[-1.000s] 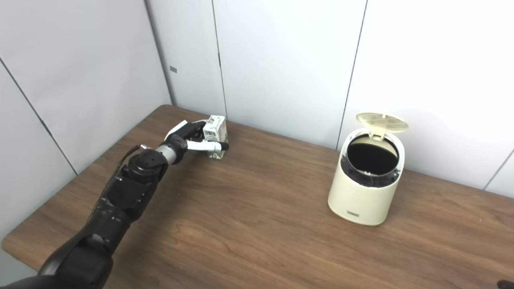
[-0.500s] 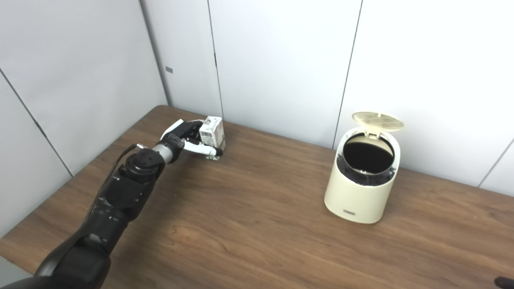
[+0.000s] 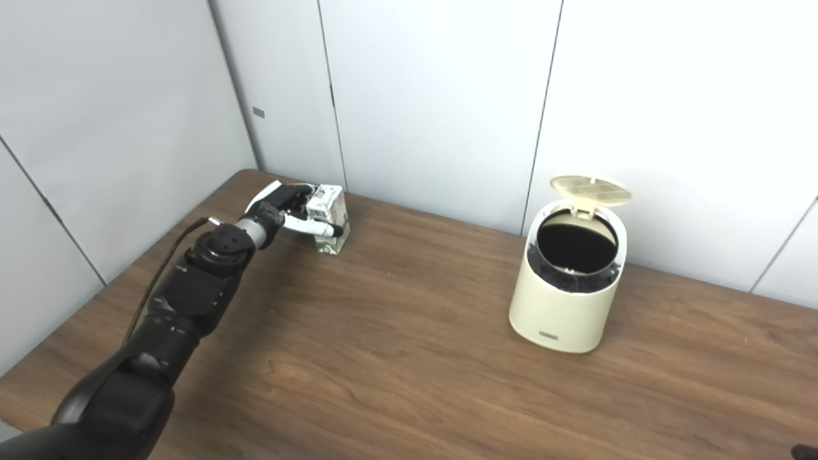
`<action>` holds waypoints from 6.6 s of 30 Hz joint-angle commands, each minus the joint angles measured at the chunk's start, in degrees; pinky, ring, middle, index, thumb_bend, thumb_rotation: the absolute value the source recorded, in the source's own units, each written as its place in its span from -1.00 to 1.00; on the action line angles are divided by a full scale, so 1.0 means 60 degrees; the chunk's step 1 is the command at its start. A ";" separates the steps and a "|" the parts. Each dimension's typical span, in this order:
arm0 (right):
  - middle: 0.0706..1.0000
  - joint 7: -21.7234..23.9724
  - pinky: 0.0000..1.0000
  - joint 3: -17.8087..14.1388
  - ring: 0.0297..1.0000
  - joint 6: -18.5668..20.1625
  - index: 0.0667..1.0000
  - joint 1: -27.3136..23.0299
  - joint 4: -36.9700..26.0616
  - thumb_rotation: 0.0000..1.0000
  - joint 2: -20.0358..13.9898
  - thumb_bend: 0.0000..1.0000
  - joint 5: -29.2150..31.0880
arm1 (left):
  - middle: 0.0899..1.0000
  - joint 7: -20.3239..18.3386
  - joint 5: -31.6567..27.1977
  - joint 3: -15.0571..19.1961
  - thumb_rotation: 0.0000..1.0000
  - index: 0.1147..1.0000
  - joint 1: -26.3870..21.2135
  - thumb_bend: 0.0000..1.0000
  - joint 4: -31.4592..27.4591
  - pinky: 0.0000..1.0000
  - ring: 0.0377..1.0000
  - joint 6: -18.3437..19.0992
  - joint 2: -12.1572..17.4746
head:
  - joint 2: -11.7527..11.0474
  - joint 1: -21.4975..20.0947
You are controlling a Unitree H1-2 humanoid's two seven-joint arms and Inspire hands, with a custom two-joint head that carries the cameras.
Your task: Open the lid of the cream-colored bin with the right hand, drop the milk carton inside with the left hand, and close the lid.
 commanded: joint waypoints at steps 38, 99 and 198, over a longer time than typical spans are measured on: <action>0.50 -0.0245 0.05 0.0497 0.46 0.0170 0.41 -0.0371 -0.0478 0.63 0.0596 0.41 -0.1255 | -0.12 0.0945 0.0263 0.0313 -1.00 -0.18 -0.0097 0.01 -0.1758 -0.26 -0.15 -0.1543 -0.0202 | 0.0038 -0.1185; 0.80 -0.2171 0.71 0.1212 0.82 -0.0091 0.75 -0.2418 0.2356 0.08 0.2682 -0.79 -0.1343 | -0.13 0.6325 0.4587 -0.4641 -1.00 -0.22 0.0020 0.01 -0.4336 -0.20 -0.05 -0.6337 -0.2829 | -0.0847 -0.3821; 0.74 -0.2879 0.56 0.1756 0.74 0.0004 0.70 -0.2413 0.2397 0.46 0.3205 -0.66 -0.2541 | -0.13 0.9263 0.3688 -0.7174 -1.00 -0.18 -0.2687 0.01 0.0586 -0.31 -0.17 -0.6337 -0.3542 | -0.0720 -0.4704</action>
